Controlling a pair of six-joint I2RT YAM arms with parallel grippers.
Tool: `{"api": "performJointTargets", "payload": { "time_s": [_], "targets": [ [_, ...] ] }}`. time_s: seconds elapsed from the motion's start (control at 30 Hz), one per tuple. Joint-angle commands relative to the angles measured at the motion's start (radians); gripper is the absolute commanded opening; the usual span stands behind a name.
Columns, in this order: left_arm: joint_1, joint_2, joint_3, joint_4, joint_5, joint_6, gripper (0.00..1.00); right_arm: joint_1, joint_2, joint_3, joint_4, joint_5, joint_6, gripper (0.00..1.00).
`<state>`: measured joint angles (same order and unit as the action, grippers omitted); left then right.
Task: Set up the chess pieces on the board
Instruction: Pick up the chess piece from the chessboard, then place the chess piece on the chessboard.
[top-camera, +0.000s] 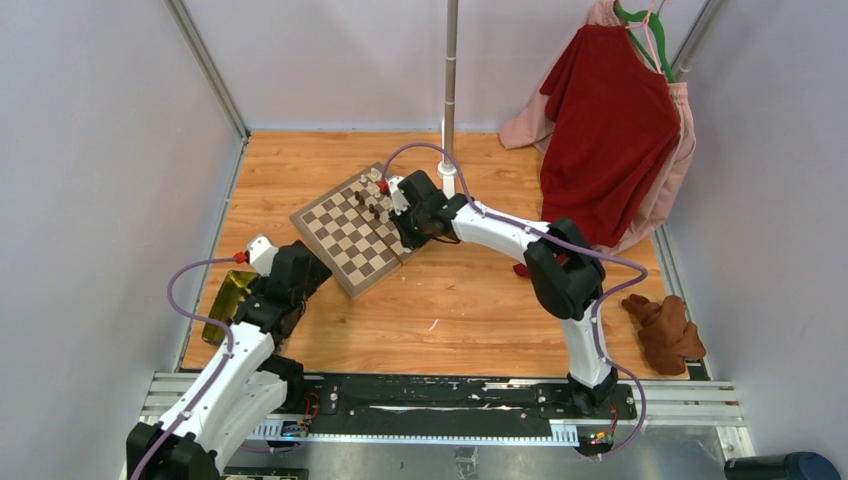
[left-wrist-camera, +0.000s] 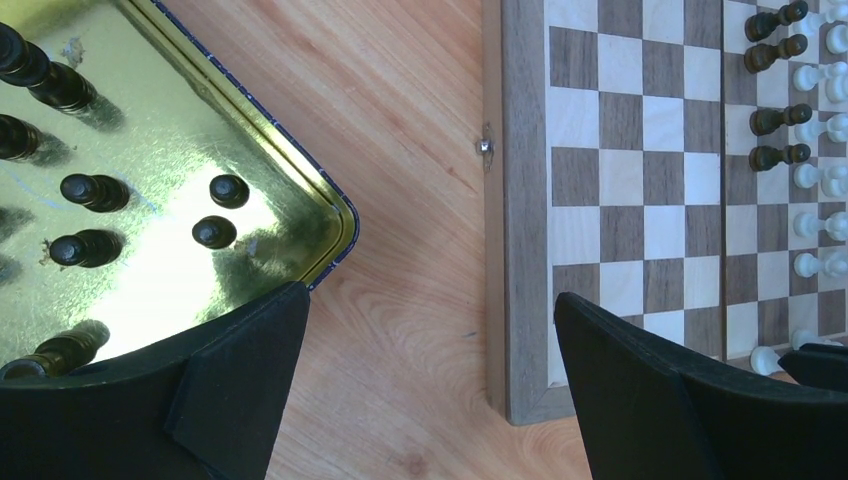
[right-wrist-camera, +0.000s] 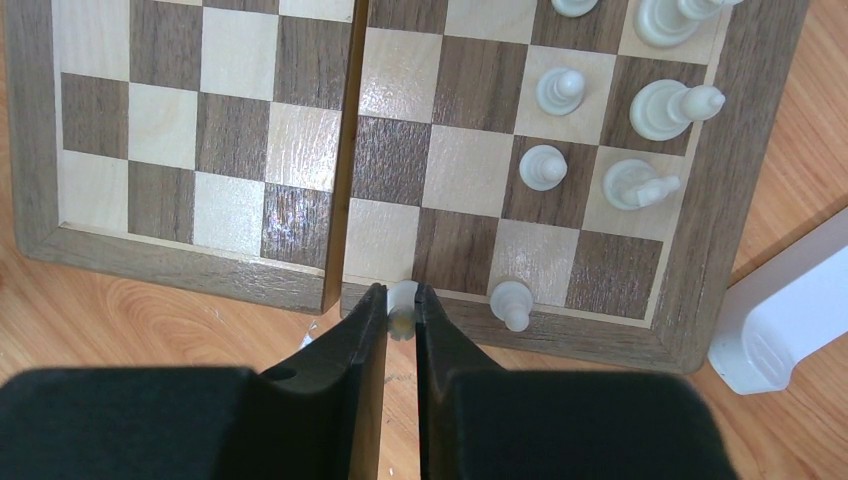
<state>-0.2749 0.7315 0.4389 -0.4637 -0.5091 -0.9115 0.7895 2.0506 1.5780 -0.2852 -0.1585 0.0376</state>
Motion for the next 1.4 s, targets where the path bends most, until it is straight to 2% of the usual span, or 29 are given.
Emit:
{"api": "performJointTargets", "payload": {
  "time_s": [0.0, 0.17, 0.57, 0.87, 1.37],
  "targets": [
    [0.009, 0.006, 0.026, 0.026, -0.018, 0.010, 1.00, -0.013, 0.013, 0.023, -0.036, -0.018, -0.008, 0.09],
    [0.011, 0.005, 0.027, 0.026, -0.013, 0.004, 1.00, -0.012, -0.006, 0.024, -0.039, -0.019, -0.010, 0.04],
    [0.011, -0.003, 0.045, 0.009, -0.009, -0.006, 1.00, -0.020, -0.081, 0.101, -0.075, 0.006, -0.024, 0.05],
    [0.011, 0.000, 0.061, -0.006, -0.008, -0.005, 1.00, -0.093, -0.111, 0.105, -0.072, 0.027, -0.018, 0.05],
    [0.011, 0.023, 0.066, -0.014, -0.014, -0.021, 1.00, -0.181, -0.016, 0.116, -0.052, -0.037, 0.002, 0.06]
  ]
}}
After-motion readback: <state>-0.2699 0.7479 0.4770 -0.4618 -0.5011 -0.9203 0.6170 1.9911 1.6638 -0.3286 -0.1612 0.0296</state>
